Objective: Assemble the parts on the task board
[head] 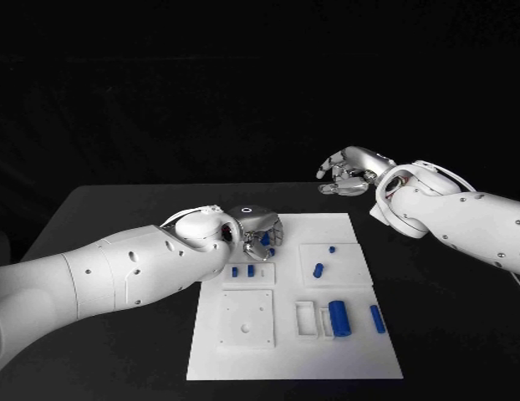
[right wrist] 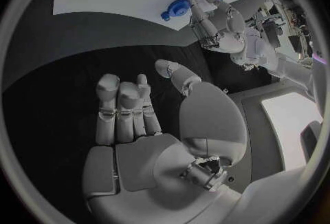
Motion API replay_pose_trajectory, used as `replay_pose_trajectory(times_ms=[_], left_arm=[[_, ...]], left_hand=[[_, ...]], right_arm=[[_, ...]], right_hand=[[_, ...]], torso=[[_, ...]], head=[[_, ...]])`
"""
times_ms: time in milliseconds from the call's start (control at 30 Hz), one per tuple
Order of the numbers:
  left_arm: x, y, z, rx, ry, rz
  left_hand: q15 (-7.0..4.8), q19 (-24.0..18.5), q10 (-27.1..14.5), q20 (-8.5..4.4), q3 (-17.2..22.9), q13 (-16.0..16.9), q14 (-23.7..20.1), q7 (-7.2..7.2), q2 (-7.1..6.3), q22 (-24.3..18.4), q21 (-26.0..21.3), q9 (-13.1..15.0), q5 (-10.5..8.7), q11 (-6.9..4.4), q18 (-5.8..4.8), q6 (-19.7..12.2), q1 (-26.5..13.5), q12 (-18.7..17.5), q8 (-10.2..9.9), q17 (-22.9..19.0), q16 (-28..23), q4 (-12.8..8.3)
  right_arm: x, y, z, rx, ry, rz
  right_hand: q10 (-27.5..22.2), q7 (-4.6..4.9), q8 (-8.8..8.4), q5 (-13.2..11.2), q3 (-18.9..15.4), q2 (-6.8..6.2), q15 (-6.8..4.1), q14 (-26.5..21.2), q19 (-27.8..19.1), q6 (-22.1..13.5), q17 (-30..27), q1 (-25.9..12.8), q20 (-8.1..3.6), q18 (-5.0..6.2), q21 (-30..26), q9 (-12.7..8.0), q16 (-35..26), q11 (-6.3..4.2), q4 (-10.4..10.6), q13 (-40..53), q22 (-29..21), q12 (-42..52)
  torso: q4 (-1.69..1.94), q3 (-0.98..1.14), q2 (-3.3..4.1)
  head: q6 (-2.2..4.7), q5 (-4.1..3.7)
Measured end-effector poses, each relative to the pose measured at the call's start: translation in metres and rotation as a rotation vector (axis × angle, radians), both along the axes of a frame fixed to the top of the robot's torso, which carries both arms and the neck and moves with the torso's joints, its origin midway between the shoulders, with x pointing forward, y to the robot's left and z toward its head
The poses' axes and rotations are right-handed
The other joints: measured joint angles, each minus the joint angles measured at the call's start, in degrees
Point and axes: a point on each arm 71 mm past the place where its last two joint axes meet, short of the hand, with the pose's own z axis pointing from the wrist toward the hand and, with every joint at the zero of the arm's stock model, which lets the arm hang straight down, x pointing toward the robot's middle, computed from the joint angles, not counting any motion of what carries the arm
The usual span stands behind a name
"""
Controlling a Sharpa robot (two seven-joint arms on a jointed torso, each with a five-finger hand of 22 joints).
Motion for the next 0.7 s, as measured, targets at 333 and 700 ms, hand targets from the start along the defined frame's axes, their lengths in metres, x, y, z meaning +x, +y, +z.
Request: replay_pose_trajectory(times_ms=[333,700], left_arm=[[0.0016,0.001,-0.0073,0.037,0.014,0.003],[0.0001,-0.0023,-0.0096,0.041,0.017,-0.002]], left_hand=[[0.19,-0.01,-0.74,0.01,-0.09,-0.55,-0.2,-0.21,0.0,-0.01,0.22,-0.59,1.65,0.32,0.0,-0.21,0.0,-1.36,-0.32,0.07,0.0,-0.23],[-0.02,0.09,0.6,0.12,-0.1,-0.64,0.63,0.01,0.61,-0.01,0.66,-0.99,0.75,-0.02,0.06,0.01,-0.61,-1.59,-0.32,0.98,1.77,-0.22]], right_arm=[[0.0,0.0007,0.0,0.0,0.0,0.001],[-0.0004,0.0019,0.0002,0.001,-0.001,0.005]], right_hand=[[0.0,0.01,0.0,0.0,0.0,0.0,0.0,0.0,0.01,-0.02,0.0,0.0,0.0,0.0,0.0,0.0,0.0,0.0,0.0,0.0,0.0,0.0],[0.0,-0.06,0.0,0.0,0.0,0.0,0.0,0.0,0.0,-0.14,0.0,0.0,0.02,0.0,0.0,0.01,0.0,0.0,0.0,-0.01,0.0,0.0]], torso=[[0.04,-0.02,-0.04],[0.07,-0.01,-0.05]], head=[[-0.19,-0.09],[-0.29,-0.18]])
